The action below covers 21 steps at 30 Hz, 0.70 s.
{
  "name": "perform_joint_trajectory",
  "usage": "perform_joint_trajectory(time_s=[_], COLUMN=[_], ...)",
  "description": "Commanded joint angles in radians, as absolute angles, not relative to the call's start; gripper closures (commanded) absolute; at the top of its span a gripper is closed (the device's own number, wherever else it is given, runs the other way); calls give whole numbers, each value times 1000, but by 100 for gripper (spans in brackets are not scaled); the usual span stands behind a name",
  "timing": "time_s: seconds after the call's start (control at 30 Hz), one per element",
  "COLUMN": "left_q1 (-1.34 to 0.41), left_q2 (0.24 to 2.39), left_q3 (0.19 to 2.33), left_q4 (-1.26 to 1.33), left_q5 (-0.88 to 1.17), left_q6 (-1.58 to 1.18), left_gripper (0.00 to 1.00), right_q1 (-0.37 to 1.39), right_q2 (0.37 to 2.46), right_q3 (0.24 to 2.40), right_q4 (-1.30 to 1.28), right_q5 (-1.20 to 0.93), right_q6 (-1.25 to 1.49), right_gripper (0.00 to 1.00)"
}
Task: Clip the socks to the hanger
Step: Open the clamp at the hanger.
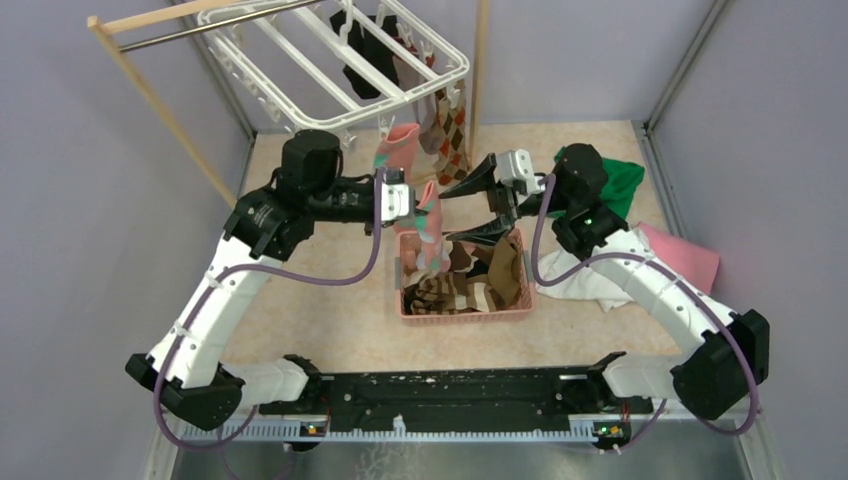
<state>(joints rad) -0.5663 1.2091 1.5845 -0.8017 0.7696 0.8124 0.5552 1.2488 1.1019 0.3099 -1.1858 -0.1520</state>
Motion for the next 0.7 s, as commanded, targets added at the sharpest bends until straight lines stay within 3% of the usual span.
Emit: perform_joint_trajectory(time_s=[0.0, 0.33, 0.67], left_q1=[-595, -617, -623], left_q2=[1239, 1249, 1259], left_q3=[1637, 1672, 1674], left_q4=[-879, -925, -915], left_q5=[781, 739, 716], left_q6=[898, 924, 894], left_gripper=[100, 100, 100], right_q1=[565, 565, 594], right_q2=[1275, 1313, 1322], right_q3=[1181, 1205, 1199], right_q4=[372, 392, 440], right_q5=[-1166, -1177, -1202], right_q6=[-101, -62, -29], right_gripper=[31, 34, 48])
